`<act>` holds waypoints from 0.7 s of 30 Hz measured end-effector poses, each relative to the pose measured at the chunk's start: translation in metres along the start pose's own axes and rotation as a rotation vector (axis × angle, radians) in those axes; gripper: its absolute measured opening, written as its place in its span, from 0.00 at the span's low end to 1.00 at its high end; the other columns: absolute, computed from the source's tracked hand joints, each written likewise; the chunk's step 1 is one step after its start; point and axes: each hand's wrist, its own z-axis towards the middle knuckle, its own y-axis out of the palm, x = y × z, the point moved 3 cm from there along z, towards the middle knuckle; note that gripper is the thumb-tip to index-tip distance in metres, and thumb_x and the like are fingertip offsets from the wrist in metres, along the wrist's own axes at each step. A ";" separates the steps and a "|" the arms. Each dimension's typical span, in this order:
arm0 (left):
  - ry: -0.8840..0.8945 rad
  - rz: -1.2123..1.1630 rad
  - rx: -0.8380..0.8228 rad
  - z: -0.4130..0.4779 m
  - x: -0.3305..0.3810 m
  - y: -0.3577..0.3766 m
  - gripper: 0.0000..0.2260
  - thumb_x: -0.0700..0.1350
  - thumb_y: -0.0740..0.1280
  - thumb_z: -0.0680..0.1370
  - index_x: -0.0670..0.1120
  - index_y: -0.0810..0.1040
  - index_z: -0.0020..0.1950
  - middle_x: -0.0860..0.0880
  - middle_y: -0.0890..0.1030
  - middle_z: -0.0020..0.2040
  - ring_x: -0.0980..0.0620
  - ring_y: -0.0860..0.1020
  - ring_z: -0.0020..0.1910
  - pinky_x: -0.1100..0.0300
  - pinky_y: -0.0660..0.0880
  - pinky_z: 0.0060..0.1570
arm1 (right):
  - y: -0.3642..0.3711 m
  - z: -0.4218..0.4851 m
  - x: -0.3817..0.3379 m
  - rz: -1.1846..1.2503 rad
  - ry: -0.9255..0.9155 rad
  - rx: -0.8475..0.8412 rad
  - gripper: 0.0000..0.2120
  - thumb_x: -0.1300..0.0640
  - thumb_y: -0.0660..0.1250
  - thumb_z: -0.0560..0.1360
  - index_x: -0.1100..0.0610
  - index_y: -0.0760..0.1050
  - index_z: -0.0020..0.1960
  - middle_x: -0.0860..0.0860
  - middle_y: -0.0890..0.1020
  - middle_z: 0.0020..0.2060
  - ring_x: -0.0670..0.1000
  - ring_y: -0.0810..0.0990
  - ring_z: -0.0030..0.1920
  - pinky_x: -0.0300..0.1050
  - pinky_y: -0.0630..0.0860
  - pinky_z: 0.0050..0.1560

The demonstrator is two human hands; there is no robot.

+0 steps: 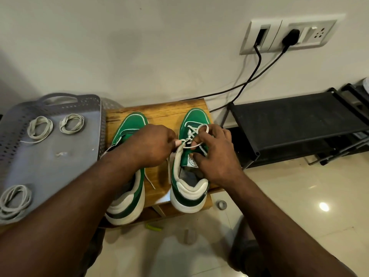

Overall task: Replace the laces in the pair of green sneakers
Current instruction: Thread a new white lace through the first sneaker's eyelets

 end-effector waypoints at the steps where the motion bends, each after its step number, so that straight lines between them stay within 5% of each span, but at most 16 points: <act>1: 0.000 0.005 -0.017 0.002 0.000 -0.001 0.12 0.54 0.63 0.86 0.52 0.82 0.47 0.54 0.80 0.40 0.50 0.78 0.43 0.57 0.69 0.40 | 0.001 0.000 0.000 0.005 -0.001 -0.002 0.14 0.57 0.77 0.73 0.44 0.78 0.54 0.47 0.69 0.71 0.53 0.62 0.73 0.61 0.71 0.71; 4: -0.061 -0.321 -0.042 -0.004 -0.002 -0.008 0.14 0.50 0.65 0.85 0.50 0.82 0.42 0.56 0.78 0.36 0.57 0.74 0.36 0.59 0.67 0.37 | 0.001 -0.001 0.001 0.017 -0.014 -0.019 0.15 0.59 0.75 0.74 0.44 0.77 0.55 0.46 0.70 0.70 0.52 0.64 0.72 0.61 0.73 0.69; 9: -0.013 -1.708 0.262 -0.003 -0.025 -0.034 0.11 0.36 0.60 0.84 0.46 0.76 0.45 0.51 0.75 0.39 0.57 0.68 0.33 0.63 0.71 0.36 | -0.004 0.000 0.003 0.049 -0.007 -0.018 0.22 0.62 0.74 0.74 0.42 0.69 0.59 0.45 0.72 0.68 0.51 0.67 0.69 0.57 0.77 0.65; 12: -0.027 -2.095 0.387 -0.003 -0.033 -0.034 0.13 0.40 0.59 0.86 0.49 0.74 0.43 0.54 0.76 0.36 0.57 0.72 0.32 0.63 0.72 0.40 | -0.003 0.001 0.001 0.027 0.004 -0.032 0.25 0.62 0.75 0.74 0.43 0.69 0.63 0.45 0.73 0.68 0.50 0.68 0.68 0.58 0.77 0.65; 14: -0.091 -1.972 0.420 -0.006 -0.028 -0.030 0.11 0.43 0.63 0.85 0.49 0.77 0.44 0.53 0.78 0.37 0.56 0.77 0.36 0.59 0.75 0.44 | -0.002 0.001 0.001 0.026 0.007 -0.032 0.25 0.62 0.74 0.74 0.43 0.69 0.64 0.45 0.74 0.68 0.50 0.68 0.68 0.57 0.76 0.65; 18: -0.116 -0.748 0.572 -0.011 -0.020 -0.029 0.06 0.50 0.69 0.83 0.49 0.82 0.49 0.50 0.83 0.49 0.49 0.81 0.51 0.50 0.77 0.54 | -0.002 0.001 0.004 0.047 -0.005 -0.016 0.23 0.60 0.74 0.75 0.44 0.71 0.63 0.45 0.75 0.67 0.49 0.70 0.67 0.57 0.77 0.64; 21: 0.085 -0.337 0.617 -0.016 -0.007 -0.028 0.10 0.54 0.72 0.79 0.56 0.80 0.60 0.56 0.79 0.59 0.49 0.75 0.62 0.49 0.73 0.59 | -0.001 0.002 0.005 0.069 -0.005 -0.011 0.21 0.58 0.75 0.75 0.43 0.71 0.62 0.44 0.76 0.66 0.48 0.70 0.66 0.56 0.77 0.64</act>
